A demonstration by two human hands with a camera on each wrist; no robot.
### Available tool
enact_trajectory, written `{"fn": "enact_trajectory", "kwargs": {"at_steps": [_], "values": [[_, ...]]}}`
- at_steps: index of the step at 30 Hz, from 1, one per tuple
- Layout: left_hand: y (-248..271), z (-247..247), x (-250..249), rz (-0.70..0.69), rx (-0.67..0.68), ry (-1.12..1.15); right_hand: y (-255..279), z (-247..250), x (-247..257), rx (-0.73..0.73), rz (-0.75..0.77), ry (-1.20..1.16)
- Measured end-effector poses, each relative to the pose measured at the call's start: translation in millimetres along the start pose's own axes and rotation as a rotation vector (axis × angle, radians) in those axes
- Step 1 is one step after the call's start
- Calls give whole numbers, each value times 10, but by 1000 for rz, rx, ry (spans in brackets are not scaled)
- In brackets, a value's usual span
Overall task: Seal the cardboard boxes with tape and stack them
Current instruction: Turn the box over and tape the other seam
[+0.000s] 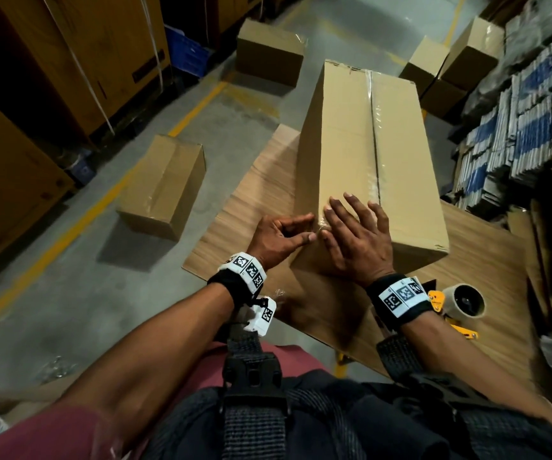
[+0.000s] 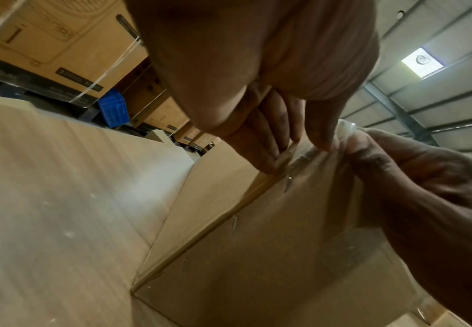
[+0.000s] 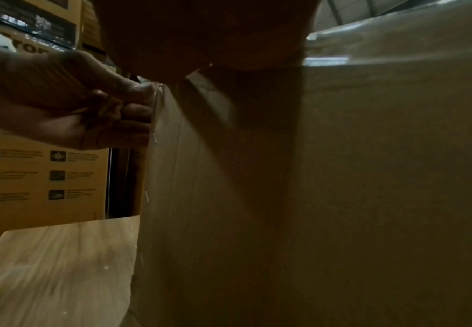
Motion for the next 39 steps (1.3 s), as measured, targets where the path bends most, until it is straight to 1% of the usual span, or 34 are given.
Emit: {"fn": "enact_trajectory", "kwargs": {"at_steps": [4,6,8,9,11,13,16,17,19,22,24,26,28,31,32,34,36,39], "values": [[22,-13,-30,-62,-76,-81,18,0,16,18,20,-10],[55,-15,-43,-108,-91,-127,1,-2,-32,48,-51,-89],[107,-12,-109,-169,-117,-181,-18,28,-116,72,-163,-245],[144,-10,-184,-239,-145,-231,-20,62,-144,67,-193,-322],[233,-42,-375,-441,-201,-360,-24,150,-165,43,-199,-431],[287,-118,-504,-618,-194,-448,-30,207,-172,33,-180,-491],[259,-239,-576,-736,-62,-490,-13,181,-165,48,-166,-504],[247,-260,-610,-780,-37,-551,-2,150,-165,52,-167,-491],[223,-281,-690,-862,-46,-735,8,68,-182,65,-176,-452],[187,-289,-775,-896,-52,-879,23,24,-191,57,-124,-376],[199,-317,-842,-926,-50,-931,95,115,-247,15,-73,-263],[232,-373,-913,-955,-52,-970,228,236,-380,-10,-89,-123],[259,-506,-969,-975,-20,-1022,409,337,-619,23,-188,14],[226,-795,-961,-974,62,-1159,735,352,-1066,203,-424,163],[190,-901,-927,-961,93,-1221,821,335,-1179,251,-469,175],[119,-1086,-817,-928,167,-1329,919,274,-1294,307,-483,141],[79,-1174,-701,-904,224,-1373,932,227,-1295,302,-476,41],[60,-1152,-661,-896,214,-1345,900,217,-1260,252,-480,-69]]}}
Point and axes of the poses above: each hand's wrist, its own y-axis away from the middle knuckle, its own z-axis out of the back of the hand, x = y × z, the point moved 8 cm from there along -y, towards the middle knuckle, and after that the axes turned 3 degrees about -z, right-handed, at the moved point
